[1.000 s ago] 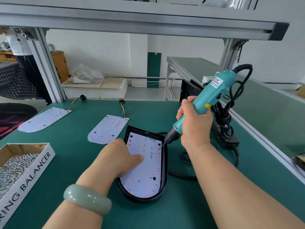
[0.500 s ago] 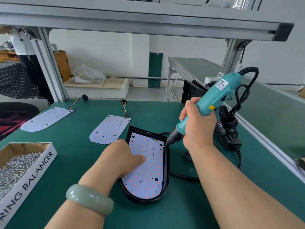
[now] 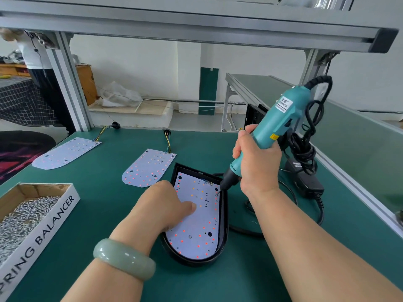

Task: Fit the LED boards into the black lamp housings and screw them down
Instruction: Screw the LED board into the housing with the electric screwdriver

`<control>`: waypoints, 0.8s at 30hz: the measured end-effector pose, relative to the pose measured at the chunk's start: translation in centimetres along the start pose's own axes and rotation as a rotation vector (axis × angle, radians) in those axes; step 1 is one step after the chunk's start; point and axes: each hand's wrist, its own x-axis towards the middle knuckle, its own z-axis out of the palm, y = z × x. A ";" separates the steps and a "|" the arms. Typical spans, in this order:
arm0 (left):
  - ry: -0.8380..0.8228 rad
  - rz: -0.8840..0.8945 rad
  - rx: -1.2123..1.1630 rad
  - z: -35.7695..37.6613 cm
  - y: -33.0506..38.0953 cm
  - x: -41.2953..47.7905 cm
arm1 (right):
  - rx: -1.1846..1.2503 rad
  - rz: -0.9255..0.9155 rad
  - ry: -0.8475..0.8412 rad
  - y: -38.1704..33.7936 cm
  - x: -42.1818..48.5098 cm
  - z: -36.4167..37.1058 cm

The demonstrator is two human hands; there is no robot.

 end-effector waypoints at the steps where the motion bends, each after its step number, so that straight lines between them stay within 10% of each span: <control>1: 0.003 -0.003 0.004 0.0 0.0 0.0 | -0.006 0.001 -0.024 0.0 0.0 0.2; 24: 0.008 -0.016 -0.006 0.1 0.2 -0.1 | 0.041 -0.025 0.103 -2.5 -1.3 0.7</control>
